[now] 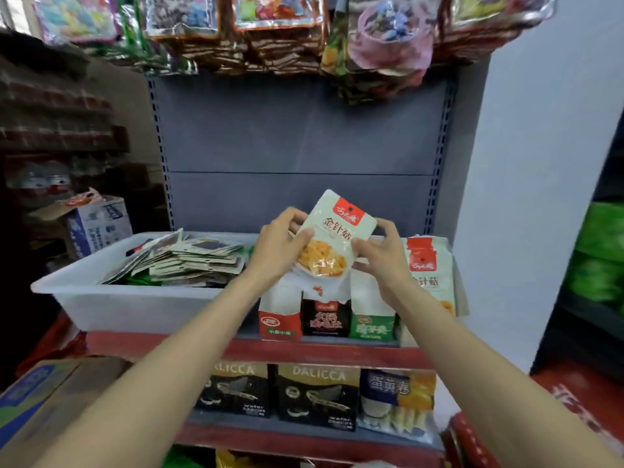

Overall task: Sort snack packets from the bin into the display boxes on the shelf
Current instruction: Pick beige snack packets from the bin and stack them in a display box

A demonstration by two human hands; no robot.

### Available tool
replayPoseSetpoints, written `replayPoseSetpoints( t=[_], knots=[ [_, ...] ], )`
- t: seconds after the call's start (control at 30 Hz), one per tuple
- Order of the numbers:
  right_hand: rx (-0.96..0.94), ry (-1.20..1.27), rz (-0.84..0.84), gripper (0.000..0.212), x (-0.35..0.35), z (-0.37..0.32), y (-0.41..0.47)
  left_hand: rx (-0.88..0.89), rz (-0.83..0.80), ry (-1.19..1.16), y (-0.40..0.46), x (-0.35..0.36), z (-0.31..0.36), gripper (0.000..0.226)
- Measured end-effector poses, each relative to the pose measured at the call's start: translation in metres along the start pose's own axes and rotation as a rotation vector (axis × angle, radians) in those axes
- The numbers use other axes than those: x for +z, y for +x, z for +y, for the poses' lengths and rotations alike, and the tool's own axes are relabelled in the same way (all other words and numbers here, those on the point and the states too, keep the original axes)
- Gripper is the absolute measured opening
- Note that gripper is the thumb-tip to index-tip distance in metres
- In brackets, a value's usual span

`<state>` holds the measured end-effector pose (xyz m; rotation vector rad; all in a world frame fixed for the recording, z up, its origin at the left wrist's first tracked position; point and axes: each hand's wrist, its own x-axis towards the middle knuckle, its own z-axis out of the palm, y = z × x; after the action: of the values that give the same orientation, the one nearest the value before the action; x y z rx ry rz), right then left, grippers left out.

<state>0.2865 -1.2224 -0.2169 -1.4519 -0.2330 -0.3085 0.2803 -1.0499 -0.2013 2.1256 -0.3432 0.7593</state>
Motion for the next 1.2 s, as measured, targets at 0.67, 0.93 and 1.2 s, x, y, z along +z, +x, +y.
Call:
replayPoseSetpoints(
  t=[0.67, 0.93, 1.2],
  knots=[
    [-0.202, -0.600, 0.141, 0.034, -0.143, 0.007, 0.018, 0.072, -0.218, 0.039, -0.001, 0.150, 0.054, 0.094],
    [-0.208, -1.034, 0.057, 0.049, -0.142, 0.023, 0.018, 0.175, -0.196, 0.389, -0.005, 0.155, 0.048, 0.049],
    [-0.369, -1.151, 0.062, 0.033, -0.124, 0.026, 0.008, 0.216, -0.149, 0.413, -0.005, 0.140, 0.046, 0.030]
  ],
)
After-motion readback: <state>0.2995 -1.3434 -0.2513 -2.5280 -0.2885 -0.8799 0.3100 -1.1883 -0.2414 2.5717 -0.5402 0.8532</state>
